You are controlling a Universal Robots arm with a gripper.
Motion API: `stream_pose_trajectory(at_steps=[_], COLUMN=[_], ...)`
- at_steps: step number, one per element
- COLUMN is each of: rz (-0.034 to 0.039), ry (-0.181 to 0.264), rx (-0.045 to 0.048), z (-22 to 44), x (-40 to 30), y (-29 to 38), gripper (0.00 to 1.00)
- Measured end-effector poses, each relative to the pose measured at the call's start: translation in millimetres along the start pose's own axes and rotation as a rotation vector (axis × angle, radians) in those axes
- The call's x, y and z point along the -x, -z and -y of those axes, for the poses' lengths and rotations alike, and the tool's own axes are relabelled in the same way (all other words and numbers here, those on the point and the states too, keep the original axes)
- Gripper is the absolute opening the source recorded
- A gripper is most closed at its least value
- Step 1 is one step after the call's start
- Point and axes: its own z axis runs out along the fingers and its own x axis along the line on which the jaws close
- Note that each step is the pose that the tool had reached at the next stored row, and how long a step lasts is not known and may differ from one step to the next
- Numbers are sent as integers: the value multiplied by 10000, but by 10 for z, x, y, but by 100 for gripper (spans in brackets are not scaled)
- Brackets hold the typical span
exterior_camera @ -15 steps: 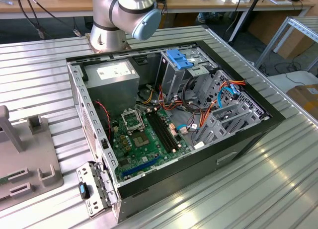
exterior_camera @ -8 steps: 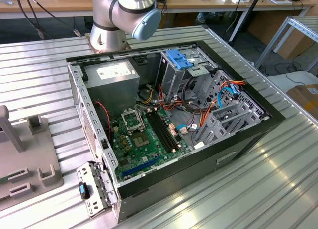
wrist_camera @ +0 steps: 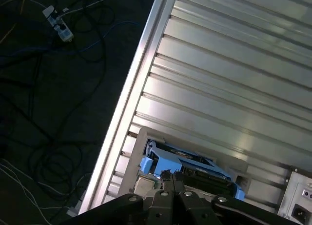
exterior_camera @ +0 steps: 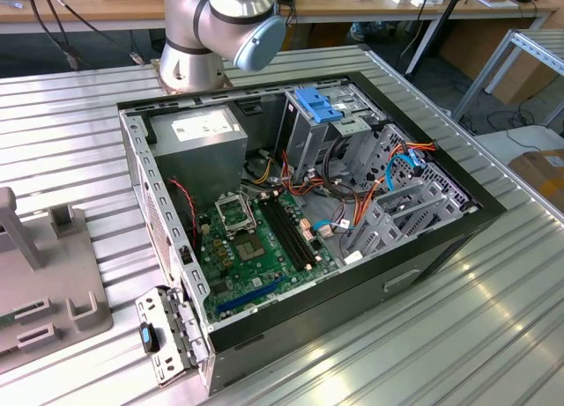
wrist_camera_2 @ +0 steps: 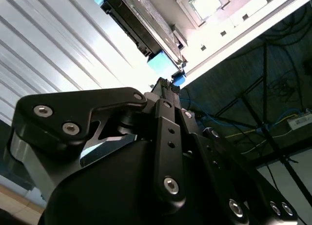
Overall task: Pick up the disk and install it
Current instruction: 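Pick up the disk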
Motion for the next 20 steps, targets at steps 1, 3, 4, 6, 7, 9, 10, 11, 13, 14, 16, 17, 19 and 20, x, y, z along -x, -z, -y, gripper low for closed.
stream_pose_trajectory(at_steps=[1, 3, 4, 6, 7, 9, 10, 11, 13, 14, 16, 17, 19, 20], rz=[-8, -25, -35, -50, -63, -80, -88, -100, -118, -128, -142, -152, -168, -177], ry=[170, 517, 663, 849, 962, 1109, 1202, 1381, 1641, 1814, 2014, 2153, 2393, 2508], rx=[-2, -10, -19, -36, -56, -81, -91, -104, -121, -133, -148, -158, -175, -183], z=[0, -2, -2, -3, -4, -5, -5, -6, -6, -7, -7, -7, -7, -7], x=[-2, -5, -6, -9, -11, -14, -15, -16, -18, -19, -20, -20, -21, -21], y=[0, 0, 0, 0, 0, 0, 0, 0, 0, -1, -2, -1, -1, -1], gripper=[11, 11, 11, 11, 11, 11, 11, 11, 11, 11, 11, 11, 11, 11])
